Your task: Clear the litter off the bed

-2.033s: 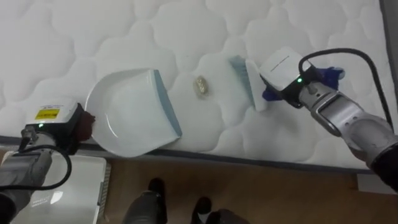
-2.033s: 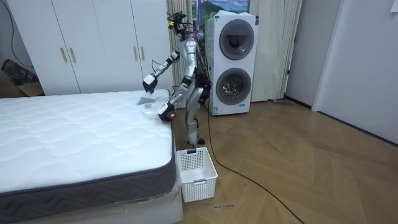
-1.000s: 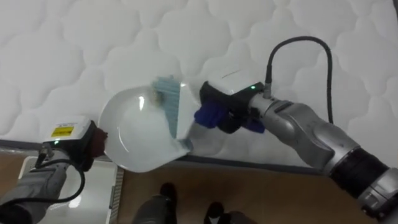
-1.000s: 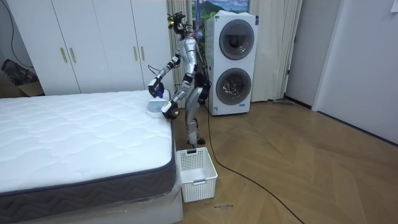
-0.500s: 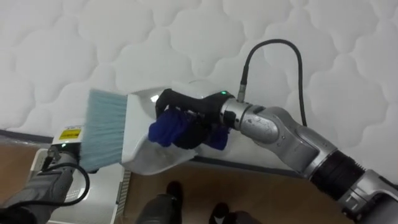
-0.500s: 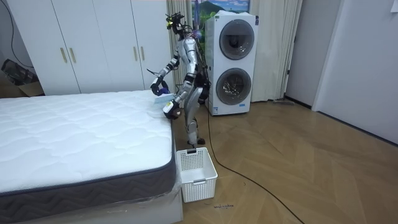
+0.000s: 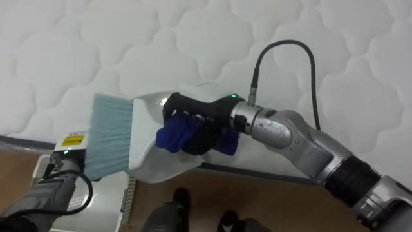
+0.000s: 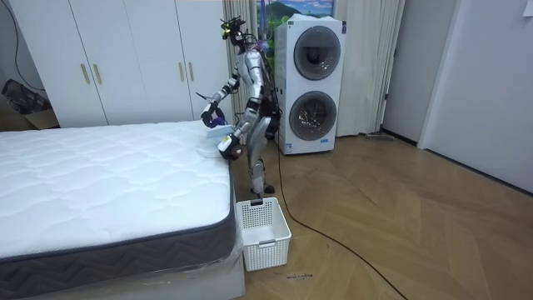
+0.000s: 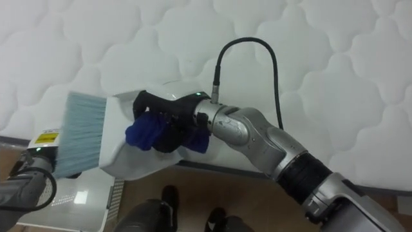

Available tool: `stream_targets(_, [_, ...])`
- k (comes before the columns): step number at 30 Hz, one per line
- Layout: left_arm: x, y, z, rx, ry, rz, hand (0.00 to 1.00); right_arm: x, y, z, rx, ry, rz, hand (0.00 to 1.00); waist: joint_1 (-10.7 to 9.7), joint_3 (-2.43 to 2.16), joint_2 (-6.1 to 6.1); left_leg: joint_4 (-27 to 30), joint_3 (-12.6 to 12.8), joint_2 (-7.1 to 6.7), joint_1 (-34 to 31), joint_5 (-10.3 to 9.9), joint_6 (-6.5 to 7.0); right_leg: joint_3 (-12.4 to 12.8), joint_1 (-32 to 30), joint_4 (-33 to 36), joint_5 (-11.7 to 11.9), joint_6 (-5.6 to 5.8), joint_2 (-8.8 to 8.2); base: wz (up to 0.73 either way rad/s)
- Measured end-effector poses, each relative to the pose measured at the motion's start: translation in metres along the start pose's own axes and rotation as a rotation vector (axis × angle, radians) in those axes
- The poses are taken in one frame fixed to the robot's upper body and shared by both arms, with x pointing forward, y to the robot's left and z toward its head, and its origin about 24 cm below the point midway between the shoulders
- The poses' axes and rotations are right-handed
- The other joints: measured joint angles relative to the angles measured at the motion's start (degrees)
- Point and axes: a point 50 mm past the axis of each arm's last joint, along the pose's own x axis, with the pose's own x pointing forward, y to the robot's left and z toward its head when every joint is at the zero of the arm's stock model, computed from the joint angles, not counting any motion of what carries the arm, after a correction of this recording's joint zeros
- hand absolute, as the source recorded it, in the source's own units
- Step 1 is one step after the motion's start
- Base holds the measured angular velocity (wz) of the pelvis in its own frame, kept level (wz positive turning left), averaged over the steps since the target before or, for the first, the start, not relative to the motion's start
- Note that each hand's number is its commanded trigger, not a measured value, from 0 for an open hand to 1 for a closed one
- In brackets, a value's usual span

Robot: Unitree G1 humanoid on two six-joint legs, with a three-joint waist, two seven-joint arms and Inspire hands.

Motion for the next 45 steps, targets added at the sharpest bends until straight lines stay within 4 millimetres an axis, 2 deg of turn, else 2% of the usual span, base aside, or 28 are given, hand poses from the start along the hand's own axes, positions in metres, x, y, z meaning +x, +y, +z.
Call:
stream_targets(5, [-0.003,-0.005,-0.001,-0.011,0.007,0.001,1.0,-0.008,-0.004,-0.008,-0.014,0.02,-0.012,1.0,-0.8,-0.01,0.01,-0.1,0.0,-0.3,0.5,0.0,0.1,0.0,0.4,0.4,-0.1,0.15,-0.41,0.02])
stream_targets(10, [-0.003,-0.009,0.003,-0.04,0.012,0.0,1.0,-0.022,-0.012,-0.029,0.061,0.103,-0.118,1.0,-1.3,0.22,0.77,0.2,-0.5,-0.22,1.6,-0.1,0.22,-0.6,2.2,-0.1,-0.1,0.16,-0.24,0.05])
stream_targets(12, [-0.002,-0.012,0.01,-0.059,0.0,-0.001,1.0,-0.032,-0.018,-0.04,0.143,0.139,-0.225,1.0,-1.3,0.29,1.69,0.3,-0.5,-0.23,2.2,-0.1,0.3,-0.2,2.7,0.0,-0.1,0.24,-0.16,-0.04])
stream_targets(14, [-0.001,-0.012,0.015,-0.086,-0.009,0.012,1.0,-0.039,-0.022,-0.048,0.185,0.168,-0.306,1.0,-1.3,0.23,2.08,0.5,-0.4,-0.26,2.6,-0.1,0.32,0.0,2.9,0.1,-0.1,0.36,-0.19,-0.04])
stream_targets(19, [0.002,-0.01,0.028,-0.16,-0.04,0.089,1.0,-0.064,-0.023,-0.075,0.281,0.262,-0.49,1.0,-2.6,0.28,2.23,0.1,-0.3,-0.38,4.4,-0.2,0.36,-0.1,4.9,-0.4,-0.7,0.57,-0.4,0.01])
stream_targets(20, [0.002,-0.009,0.032,-0.181,-0.048,0.109,1.0,-0.075,-0.019,-0.084,0.32,0.308,-0.544,0.85,-2.6,0.27,2.25,0.0,-0.2,-0.32,4.9,-0.3,0.45,0.0,5.6,-0.8,-0.6,0.65,-0.27,-0.07])
stream_targets(21, [0.003,-0.008,0.034,-0.201,-0.054,0.125,1.0,-0.086,-0.015,-0.091,0.357,0.346,-0.595,0.64,-2.6,0.27,2.25,-0.3,-0.1,-0.3,5.4,-0.3,0.5,0.0,6.0,-1.2,-0.5,0.71,-0.22,-0.08])
stream_targets(22, [0.004,-0.005,0.035,-0.215,-0.055,0.145,1.0,-0.095,-0.014,-0.097,0.375,0.381,-0.643,0.53,-2.8,0.23,2.33,-0.4,0.1,-0.32,5.5,-0.4,0.57,0.1,6.0,-1.4,-0.4,0.8,-0.23,-0.07])
stream_targets(23, [0.004,-0.004,0.035,-0.224,-0.055,0.157,1.0,-0.099,-0.014,-0.1,0.383,0.398,-0.668,0.2,-3.0,0.23,2.38,-0.5,0.1,-0.31,5.5,-0.4,0.59,0.1,6.0,-1.5,-0.4,0.83,-0.23,-0.05])
stream_targets(24, [0.005,-0.002,0.036,-0.246,-0.05,0.178,1.0,-0.106,-0.014,-0.105,0.398,0.431,-0.713,0.03,-3.2,0.19,2.44,-0.8,0.2,-0.35,5.8,-0.4,0.6,0.1,6.3,-1.9,-0.2,0.92,-0.22,-0.03])
stream_targets(25, [0.005,-0.001,0.036,-0.254,-0.047,0.188,1.0,-0.109,-0.014,-0.107,0.406,0.444,-0.737,0.0,-3.3,0.19,2.44,-0.9,0.2,-0.36,6.0,-0.4,0.61,0.1,6.5,-2.0,-0.2,0.95,-0.23,0.0])
stream_targets(31, [-0.003,-0.013,0.036,-0.279,-0.035,0.188,1.0,-0.127,-0.014,-0.117,0.471,0.504,-0.917,0.0,-4.0,0.04,2.88,-2.8,0.4,-0.44,11.5,-0.9,0.11,0.2,12.1,-4.6,-0.1,1.18,0.3,-0.02])
stream_targets(35, [-0.013,-0.031,0.039,-0.311,-0.018,0.162,1.0,-0.136,-0.001,-0.12,0.53,0.546,-0.979,0.0,-3.9,-0.93,4.26,-5.3,0.4,-0.81,15.6,-1.0,-0.15,0.6,16.2,-7.3,0.1,1.56,0.85,0.0])
stream_targets(36, [-0.016,-0.034,0.041,-0.331,-0.015,0.165,1.0,-0.139,0.002,-0.121,0.546,0.556,-0.994,0.0,-4.0,-1.26,4.4,-6.4,0.3,-1.34,16.9,-0.9,-0.28,0.7,17.0,-7.5,0.1,1.66,0.58,0.03])
stream_targets(40, [-0.021,-0.034,0.043,-0.361,-0.02,0.192,1.0,-0.146,0.01,-0.122,0.591,0.58,-1.029,0.0,-4.2,-1.72,4.15,-8.7,-0.1,-2.15,20.7,-0.7,-0.5,0.9,20.8,-9.3,-0.1,2.06,0.57,0.07])
stream_targets(42, [-0.026,-0.037,0.044,-0.374,-0.022,0.194,1.0,-0.153,0.018,-0.123,0.628,0.601,-1.058,0.0,-4.6,-2.44,3.79,-9.7,-2.0,-2.92,23.2,-0.7,-0.62,0.2,24.6,-11.2,-0.1,2.48,0.86,0.34])
stream_targets(45, [-0.032,-0.038,0.048,-0.386,-0.046,0.206,1.0,-0.168,0.026,-0.119,0.639,0.63,-1.143,0.0,-5.9,-3.01,3.54,-10.4,-6.3,-4.36,25.2,-0.6,-0.79,0.5,29.3,-14.6,0.1,2.93,2.16,0.65])
